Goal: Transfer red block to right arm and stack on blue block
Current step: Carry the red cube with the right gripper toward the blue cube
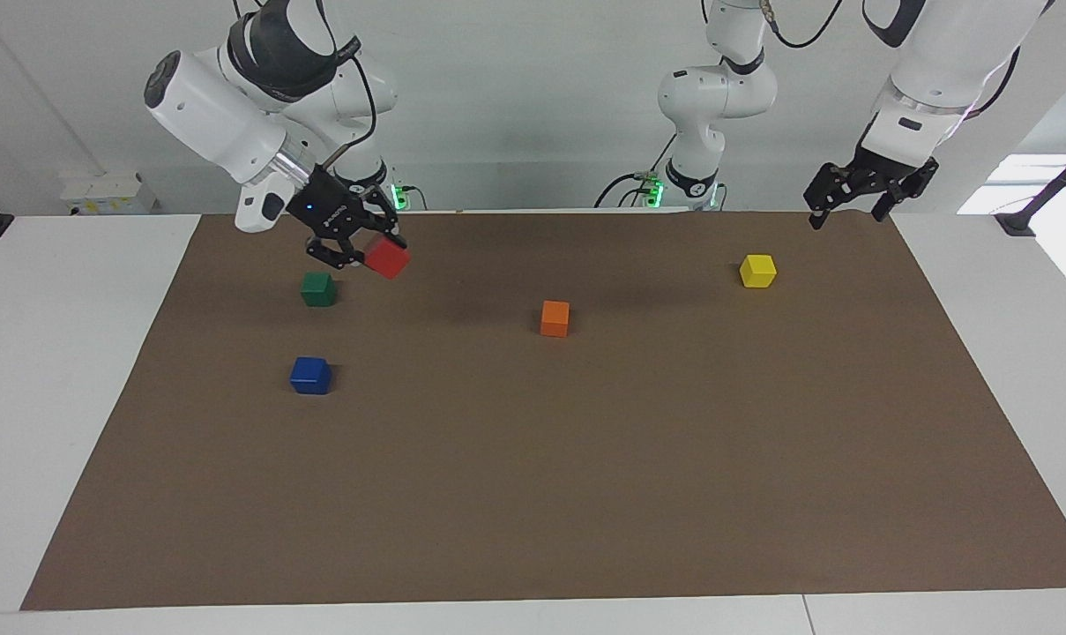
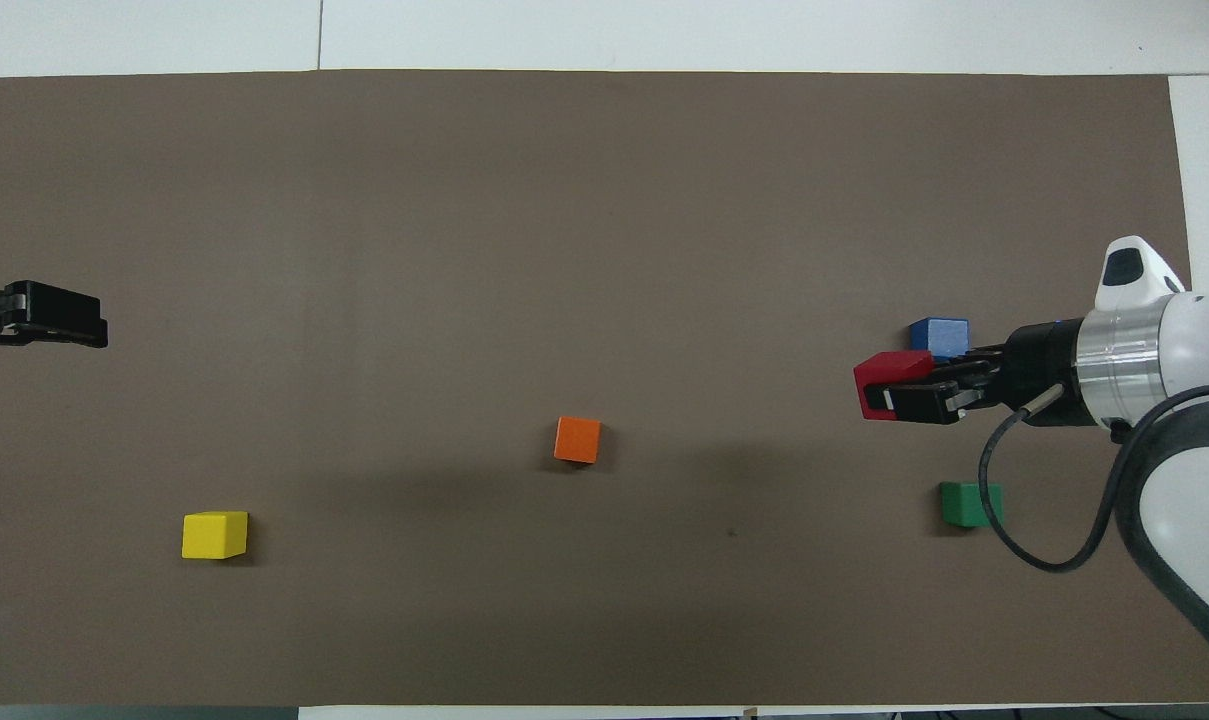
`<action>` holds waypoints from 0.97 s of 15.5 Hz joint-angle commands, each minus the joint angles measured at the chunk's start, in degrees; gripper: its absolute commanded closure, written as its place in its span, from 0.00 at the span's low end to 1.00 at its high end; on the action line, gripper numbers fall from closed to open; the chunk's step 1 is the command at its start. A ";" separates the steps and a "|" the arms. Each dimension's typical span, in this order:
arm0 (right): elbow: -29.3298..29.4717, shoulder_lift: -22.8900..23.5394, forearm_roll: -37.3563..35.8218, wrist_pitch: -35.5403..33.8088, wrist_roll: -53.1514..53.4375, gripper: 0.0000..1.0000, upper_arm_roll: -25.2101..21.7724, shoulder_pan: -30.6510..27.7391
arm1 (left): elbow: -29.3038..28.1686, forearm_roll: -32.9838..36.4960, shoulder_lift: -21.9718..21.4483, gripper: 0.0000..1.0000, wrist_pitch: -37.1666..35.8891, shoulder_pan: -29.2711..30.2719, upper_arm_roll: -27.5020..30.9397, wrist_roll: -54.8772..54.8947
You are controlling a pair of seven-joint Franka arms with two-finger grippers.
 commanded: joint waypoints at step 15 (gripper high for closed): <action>1.29 15.70 -33.77 10.72 32.25 1.00 0.73 -5.24 | -2.05 -3.03 0.04 0.00 3.33 -0.77 0.11 1.32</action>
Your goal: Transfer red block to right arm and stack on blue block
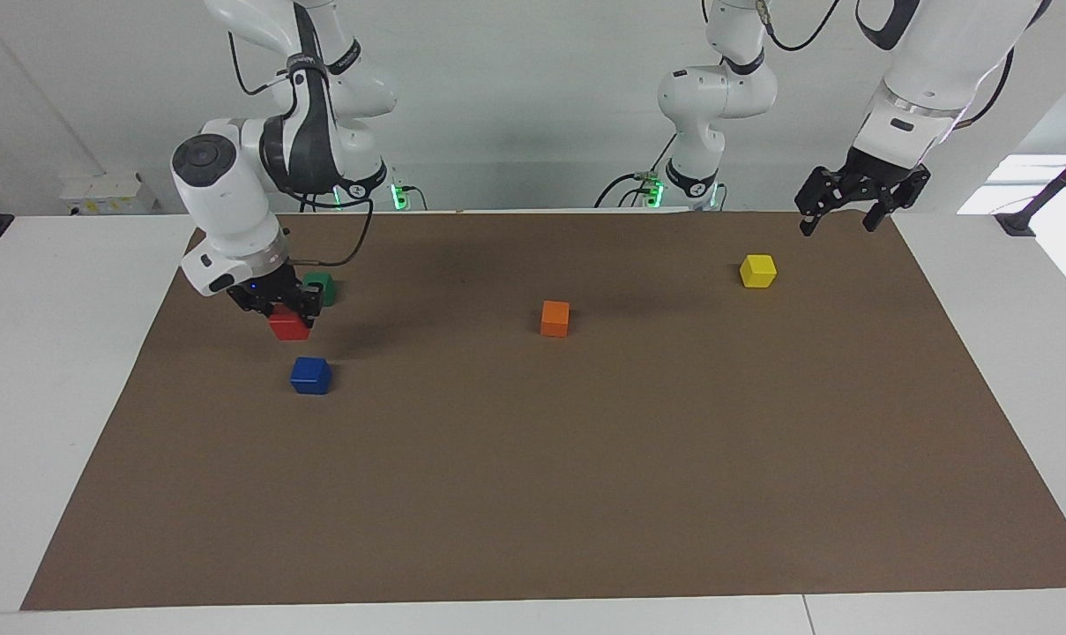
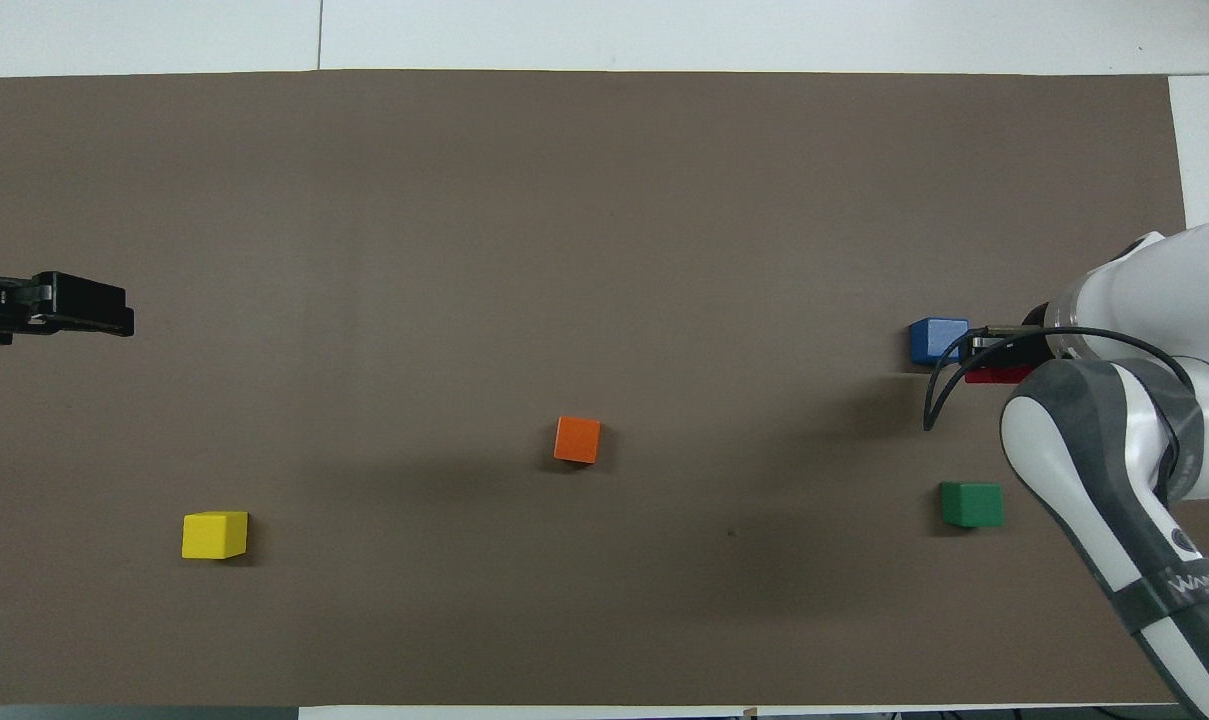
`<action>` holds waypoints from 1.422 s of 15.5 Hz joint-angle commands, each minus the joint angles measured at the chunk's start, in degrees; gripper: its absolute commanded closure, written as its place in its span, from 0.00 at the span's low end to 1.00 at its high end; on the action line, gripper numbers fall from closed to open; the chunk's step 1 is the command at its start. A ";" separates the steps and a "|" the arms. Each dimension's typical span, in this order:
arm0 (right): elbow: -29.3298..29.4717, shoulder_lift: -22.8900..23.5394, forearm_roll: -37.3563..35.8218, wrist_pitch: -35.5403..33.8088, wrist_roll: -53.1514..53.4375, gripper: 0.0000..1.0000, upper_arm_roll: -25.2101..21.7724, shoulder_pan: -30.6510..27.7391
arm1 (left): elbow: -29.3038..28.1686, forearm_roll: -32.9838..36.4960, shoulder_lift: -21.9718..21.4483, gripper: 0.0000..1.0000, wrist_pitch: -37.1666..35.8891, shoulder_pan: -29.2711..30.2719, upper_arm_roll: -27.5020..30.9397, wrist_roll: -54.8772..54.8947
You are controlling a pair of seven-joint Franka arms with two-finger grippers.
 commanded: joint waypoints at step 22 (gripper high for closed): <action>3.72 9.11 -1.66 6.58 5.68 1.00 0.96 0.38 | -1.95 -1.06 -0.26 0.00 2.60 -0.35 0.35 0.39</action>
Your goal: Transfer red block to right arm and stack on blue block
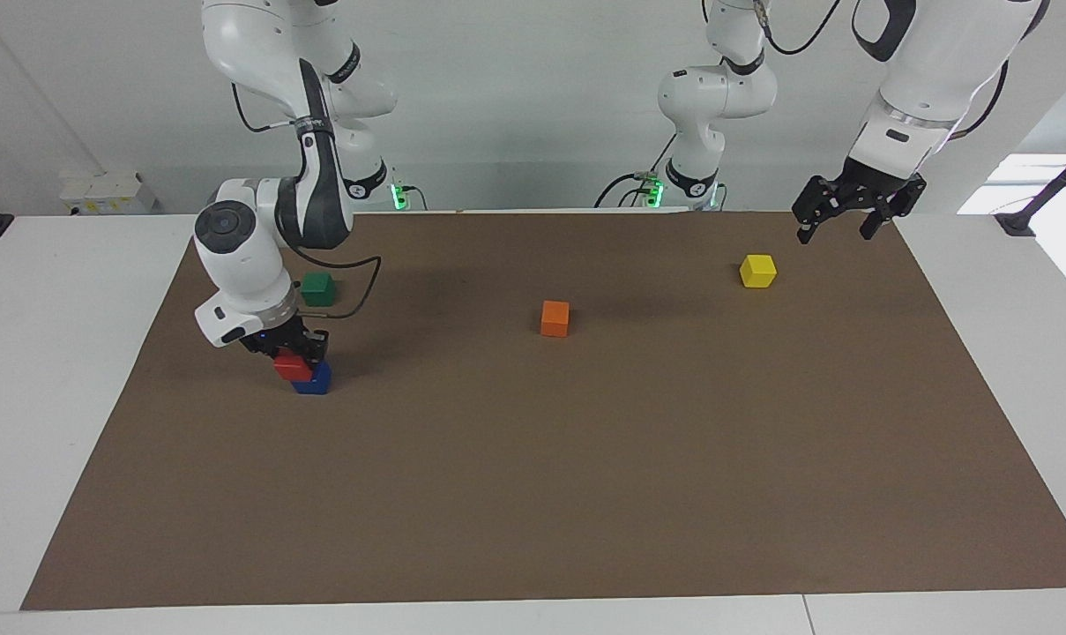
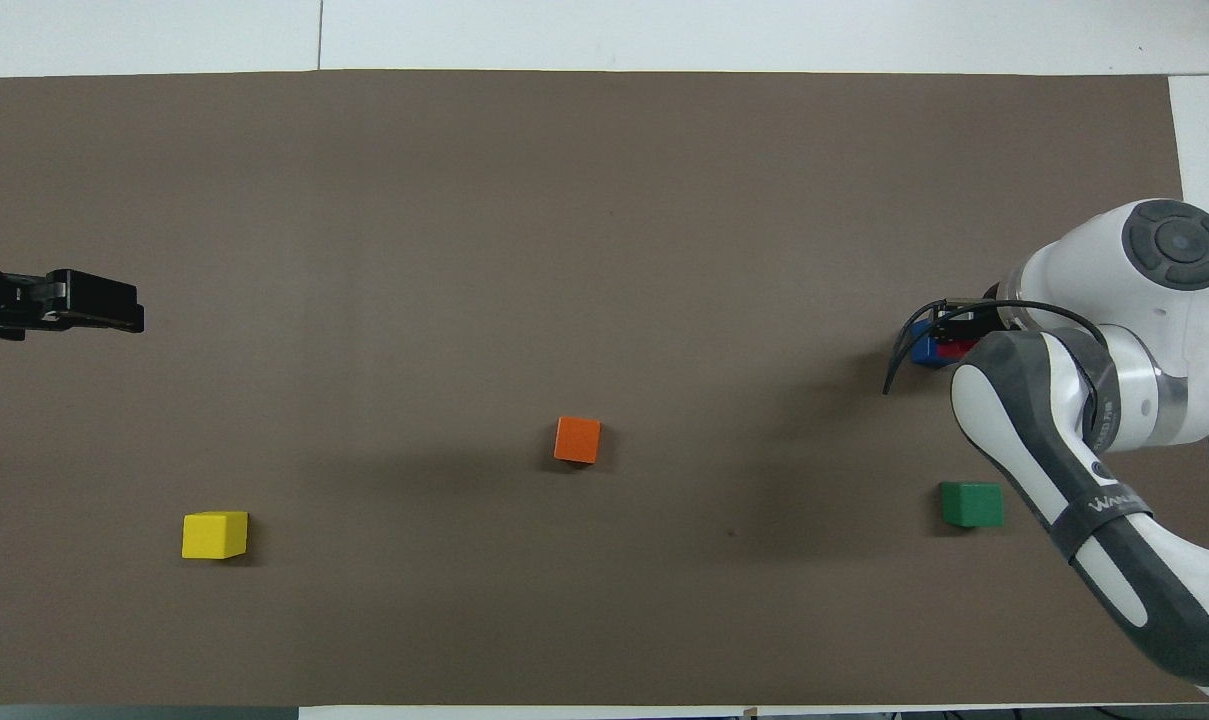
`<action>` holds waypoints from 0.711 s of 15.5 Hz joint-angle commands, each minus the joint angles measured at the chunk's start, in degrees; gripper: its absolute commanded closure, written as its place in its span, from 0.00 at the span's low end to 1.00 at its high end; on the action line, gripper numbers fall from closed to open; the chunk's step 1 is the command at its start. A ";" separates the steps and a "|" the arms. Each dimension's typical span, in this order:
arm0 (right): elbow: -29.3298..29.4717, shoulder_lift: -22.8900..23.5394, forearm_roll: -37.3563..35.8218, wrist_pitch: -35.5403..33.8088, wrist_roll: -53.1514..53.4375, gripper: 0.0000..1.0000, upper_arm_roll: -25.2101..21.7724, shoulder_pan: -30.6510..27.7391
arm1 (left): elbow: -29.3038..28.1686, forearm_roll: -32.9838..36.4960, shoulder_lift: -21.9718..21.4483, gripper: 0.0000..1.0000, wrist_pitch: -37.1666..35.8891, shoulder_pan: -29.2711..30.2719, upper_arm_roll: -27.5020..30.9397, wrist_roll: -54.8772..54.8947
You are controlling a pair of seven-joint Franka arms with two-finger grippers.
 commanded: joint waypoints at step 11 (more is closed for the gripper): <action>4.02 0.01 1.43 -3.39 0.52 0.00 0.15 -0.25 | -0.76 -0.96 -0.34 0.00 1.09 -0.34 0.25 0.30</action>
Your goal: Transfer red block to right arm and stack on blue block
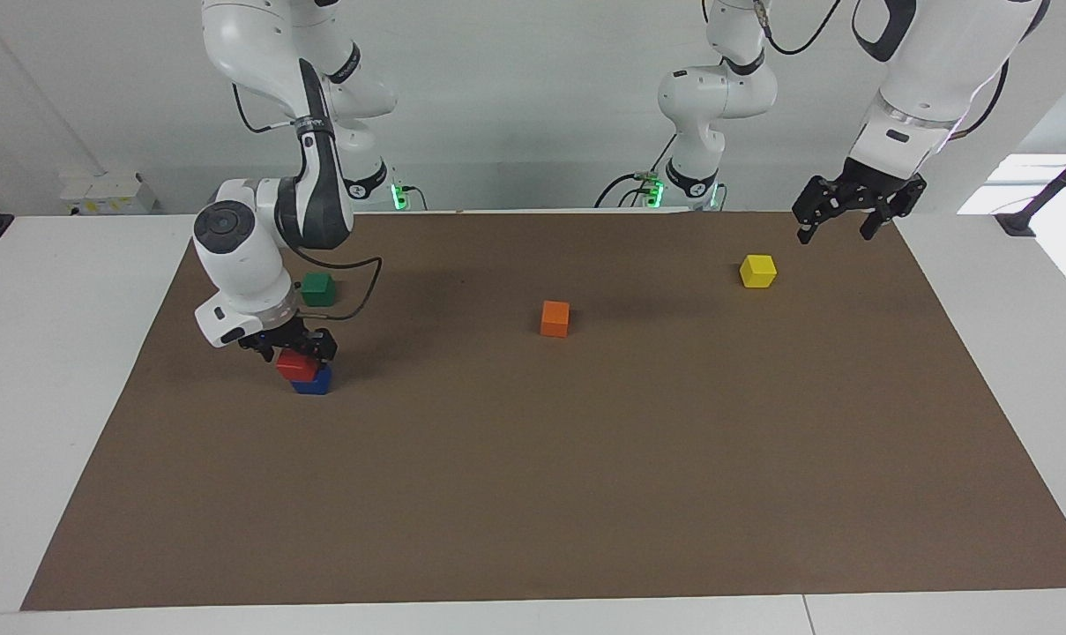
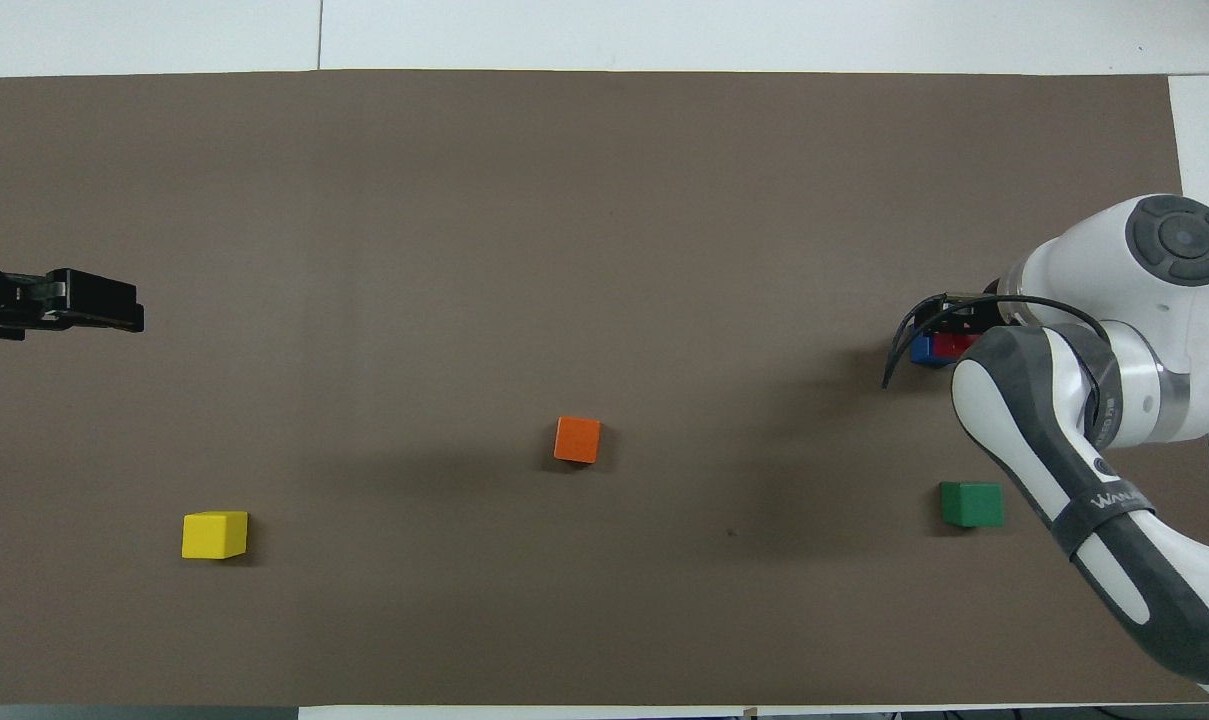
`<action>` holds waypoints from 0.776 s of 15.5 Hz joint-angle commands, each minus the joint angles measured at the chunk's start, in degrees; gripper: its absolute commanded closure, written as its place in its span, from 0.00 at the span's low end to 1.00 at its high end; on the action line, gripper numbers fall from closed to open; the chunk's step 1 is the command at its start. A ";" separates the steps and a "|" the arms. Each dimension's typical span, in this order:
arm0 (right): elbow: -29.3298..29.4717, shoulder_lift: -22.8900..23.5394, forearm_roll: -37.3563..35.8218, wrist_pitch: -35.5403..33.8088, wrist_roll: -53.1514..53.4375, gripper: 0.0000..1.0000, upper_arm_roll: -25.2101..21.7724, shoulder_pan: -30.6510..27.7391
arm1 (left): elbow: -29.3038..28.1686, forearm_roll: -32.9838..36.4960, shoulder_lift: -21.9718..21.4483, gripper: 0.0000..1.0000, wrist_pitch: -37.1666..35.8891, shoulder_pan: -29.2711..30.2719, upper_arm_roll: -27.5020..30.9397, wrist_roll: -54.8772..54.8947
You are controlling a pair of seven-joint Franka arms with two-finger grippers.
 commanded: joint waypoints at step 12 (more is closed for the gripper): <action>24.41 -8.81 3.01 -33.81 -11.60 0.00 0.33 -0.02 | 3.19 -0.52 2.12 0.00 -3.16 -0.16 0.26 0.21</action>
